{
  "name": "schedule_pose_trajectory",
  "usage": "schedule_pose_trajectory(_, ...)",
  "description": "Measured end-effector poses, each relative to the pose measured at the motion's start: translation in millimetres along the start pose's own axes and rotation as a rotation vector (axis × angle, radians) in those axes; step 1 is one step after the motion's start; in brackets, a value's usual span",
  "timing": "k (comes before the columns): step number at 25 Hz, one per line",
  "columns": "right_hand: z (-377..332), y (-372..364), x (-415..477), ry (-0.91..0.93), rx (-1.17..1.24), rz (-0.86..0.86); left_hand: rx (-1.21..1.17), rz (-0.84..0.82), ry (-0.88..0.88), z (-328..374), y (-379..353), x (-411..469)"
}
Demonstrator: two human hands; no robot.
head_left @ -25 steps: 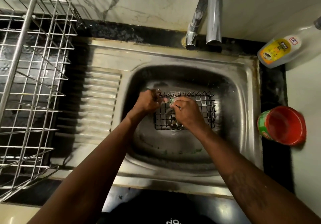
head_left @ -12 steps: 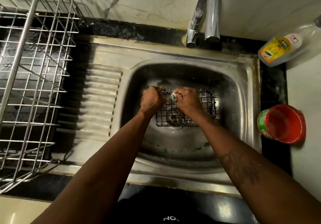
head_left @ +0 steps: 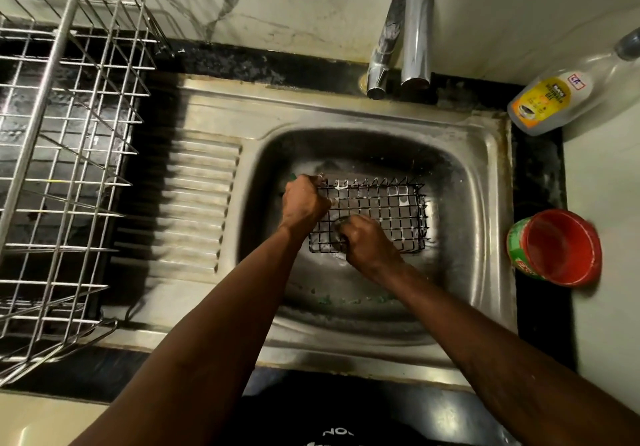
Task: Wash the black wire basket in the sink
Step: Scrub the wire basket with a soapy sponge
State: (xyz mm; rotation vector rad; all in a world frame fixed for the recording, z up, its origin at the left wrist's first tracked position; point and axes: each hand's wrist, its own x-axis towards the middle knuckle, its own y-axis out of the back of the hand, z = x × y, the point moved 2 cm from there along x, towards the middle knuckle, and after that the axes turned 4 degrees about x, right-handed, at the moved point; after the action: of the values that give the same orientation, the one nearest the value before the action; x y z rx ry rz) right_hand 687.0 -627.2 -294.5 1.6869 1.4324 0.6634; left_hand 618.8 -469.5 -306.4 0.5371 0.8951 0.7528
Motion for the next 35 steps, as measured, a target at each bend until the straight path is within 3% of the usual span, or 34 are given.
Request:
schedule_pose_trajectory(3, 2.5, -0.4, -6.4, 0.037, 0.02, -0.066, 0.023, 0.002, -0.004, 0.4, 1.5, -0.5)
schedule_pose_trajectory(8, 31.5, 34.0, 72.8, -0.209, 0.003, 0.129, 0.039, 0.003, -0.014, 2.2, 0.4, 0.5)
schedule_pose_trajectory(10, 33.7, 37.5, 85.7, -0.287, 0.015, 0.125, 0.032, 0.008, -0.009, 1.8, 0.0, 0.1)
schedule_pose_trajectory(17, 15.3, 8.2, -8.2, -0.091, 0.013, 0.039, 0.054, 0.007, -0.02, 2.4, -2.1, -1.2)
schedule_pose_trajectory(22, 40.5, 37.8, 45.7, -0.432, 0.074, 0.259, 0.099, 0.003, -0.019, 3.4, -2.1, -2.7)
schedule_pose_trajectory(24, 42.7, 43.0, 59.6, -0.51, 0.083, 0.264, 0.108, 0.009, -0.01, 3.7, -2.3, -2.4)
schedule_pose_trajectory(31, 31.0, 40.3, 59.0, -0.491, 0.139, 0.246, 0.108, 0.0, -0.028, 3.2, -0.9, -1.4)
schedule_pose_trajectory(35, 50.8, 58.9, 49.1, -0.489, 0.007, 0.25, 0.125, -0.015, -0.069, 4.0, 1.5, -2.6)
